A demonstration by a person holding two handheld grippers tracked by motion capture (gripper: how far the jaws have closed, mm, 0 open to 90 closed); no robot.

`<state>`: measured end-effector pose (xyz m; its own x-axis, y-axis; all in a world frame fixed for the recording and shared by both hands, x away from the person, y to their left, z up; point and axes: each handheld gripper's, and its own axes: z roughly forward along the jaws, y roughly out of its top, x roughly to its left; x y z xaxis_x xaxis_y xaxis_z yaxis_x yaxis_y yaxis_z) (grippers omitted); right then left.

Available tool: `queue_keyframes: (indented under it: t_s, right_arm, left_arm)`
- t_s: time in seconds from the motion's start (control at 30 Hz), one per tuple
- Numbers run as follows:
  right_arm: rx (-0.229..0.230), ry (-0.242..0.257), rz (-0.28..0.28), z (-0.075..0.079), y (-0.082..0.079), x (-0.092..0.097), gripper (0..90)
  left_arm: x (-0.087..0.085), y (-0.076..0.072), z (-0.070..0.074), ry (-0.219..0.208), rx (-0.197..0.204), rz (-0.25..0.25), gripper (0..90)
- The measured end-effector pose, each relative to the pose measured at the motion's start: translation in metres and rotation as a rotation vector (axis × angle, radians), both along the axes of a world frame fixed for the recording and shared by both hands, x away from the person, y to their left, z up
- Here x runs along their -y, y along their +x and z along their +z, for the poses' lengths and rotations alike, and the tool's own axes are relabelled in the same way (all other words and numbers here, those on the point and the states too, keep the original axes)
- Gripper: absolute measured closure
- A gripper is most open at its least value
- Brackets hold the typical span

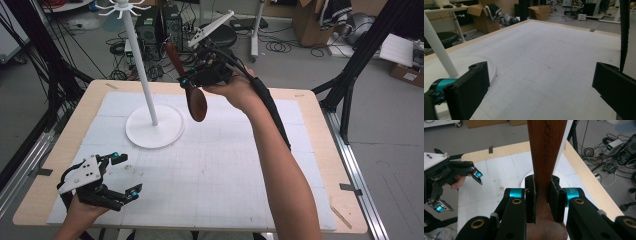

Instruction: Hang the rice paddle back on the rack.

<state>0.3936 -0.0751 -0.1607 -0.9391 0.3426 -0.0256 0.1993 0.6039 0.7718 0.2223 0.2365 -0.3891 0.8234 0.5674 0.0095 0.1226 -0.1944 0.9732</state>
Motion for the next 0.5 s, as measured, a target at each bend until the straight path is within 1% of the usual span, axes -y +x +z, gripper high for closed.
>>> queue_keyframes:
  t_s: [0.17,0.27,0.5]
  right_arm:
    - [0.005,-0.001,-0.004,0.005,0.005,-0.004,78.3]
    - [0.002,-0.003,-0.009,0.007,0.007,-0.008,78.3]
    - [-0.001,0.006,-0.024,0.012,0.013,-0.014,78.3]
  left_arm:
    - [0.002,0.000,0.000,-0.003,0.000,-0.006,1.7]
    - [0.003,0.000,0.000,0.004,0.002,-0.009,1.7]
    - [0.004,0.000,0.000,-0.001,-0.001,-0.011,1.7]
